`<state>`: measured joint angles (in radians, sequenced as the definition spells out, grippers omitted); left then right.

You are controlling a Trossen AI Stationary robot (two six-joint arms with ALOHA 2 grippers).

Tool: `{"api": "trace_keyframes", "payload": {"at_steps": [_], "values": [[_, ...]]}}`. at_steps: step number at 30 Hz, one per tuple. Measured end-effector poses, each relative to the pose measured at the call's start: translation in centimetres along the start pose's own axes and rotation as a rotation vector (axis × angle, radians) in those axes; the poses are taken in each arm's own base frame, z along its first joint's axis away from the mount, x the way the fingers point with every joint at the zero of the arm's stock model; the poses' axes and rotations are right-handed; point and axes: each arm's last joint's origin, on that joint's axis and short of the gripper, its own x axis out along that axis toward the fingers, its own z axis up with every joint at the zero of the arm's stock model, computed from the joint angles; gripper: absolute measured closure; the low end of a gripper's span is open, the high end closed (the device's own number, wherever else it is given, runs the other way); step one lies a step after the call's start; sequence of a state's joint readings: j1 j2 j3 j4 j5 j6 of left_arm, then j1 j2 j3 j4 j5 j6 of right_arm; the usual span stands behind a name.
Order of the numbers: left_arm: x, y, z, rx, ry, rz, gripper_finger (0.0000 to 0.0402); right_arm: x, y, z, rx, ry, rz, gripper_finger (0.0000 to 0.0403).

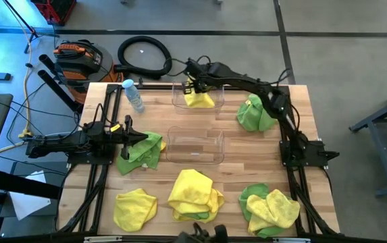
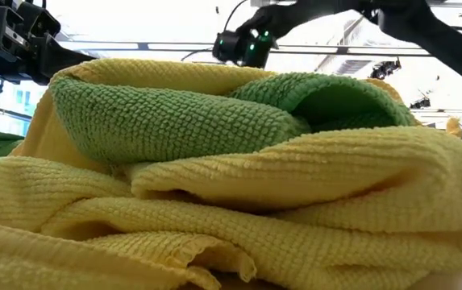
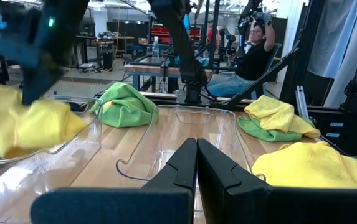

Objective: Sort microfiber towel by color & place in baskets
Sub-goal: Put the yellow towel into the top transparent bin

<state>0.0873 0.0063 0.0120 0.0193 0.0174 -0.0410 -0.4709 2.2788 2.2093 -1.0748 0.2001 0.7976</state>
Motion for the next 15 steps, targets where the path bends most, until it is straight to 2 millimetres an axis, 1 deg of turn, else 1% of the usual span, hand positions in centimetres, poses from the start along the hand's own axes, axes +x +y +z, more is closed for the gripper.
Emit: {"api": "trace_keyframes", "payload": {"at_steps": [3, 9, 12, 15], "values": [[0.0, 0.0, 0.0, 0.000, 0.000, 0.000, 0.0401, 2.0, 0.1, -0.4, 0.009, 0.034, -0.021, 0.0403], [0.0, 0.0, 0.0, 0.000, 0.000, 0.000, 0.0402, 5.1, -0.2, -0.9, 0.012, 0.108, -0.036, 0.0403], [0.0, 0.0, 0.0, 0.000, 0.000, 0.000, 0.0401, 5.7, -0.4, -0.9, 0.039, 0.127, -0.036, 0.0398], [0.0, 0.0, 0.0, 0.000, 0.000, 0.000, 0.0401, 6.0, -0.5, -0.8, 0.053, 0.134, -0.033, 0.0376]]}}
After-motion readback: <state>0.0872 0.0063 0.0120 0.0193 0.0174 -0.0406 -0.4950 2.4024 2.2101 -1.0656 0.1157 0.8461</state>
